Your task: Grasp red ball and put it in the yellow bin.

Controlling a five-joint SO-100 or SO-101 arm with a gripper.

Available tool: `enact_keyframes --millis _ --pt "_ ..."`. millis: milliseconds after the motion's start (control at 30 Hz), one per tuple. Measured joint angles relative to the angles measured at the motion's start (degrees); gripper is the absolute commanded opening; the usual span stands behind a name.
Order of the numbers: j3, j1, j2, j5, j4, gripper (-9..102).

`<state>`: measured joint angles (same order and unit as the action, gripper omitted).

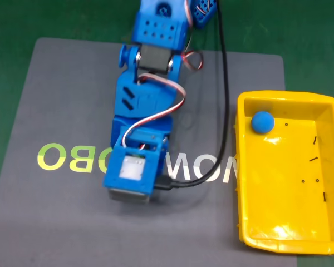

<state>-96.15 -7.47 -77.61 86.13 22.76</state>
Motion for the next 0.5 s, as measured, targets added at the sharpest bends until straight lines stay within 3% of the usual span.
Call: enact_keyframes --millis 267,500 --pt "-0.35 8.7 -15.56 -2.2 4.04 0" --pt "-9.49 19.34 -27.33 -2.2 4.39 0"
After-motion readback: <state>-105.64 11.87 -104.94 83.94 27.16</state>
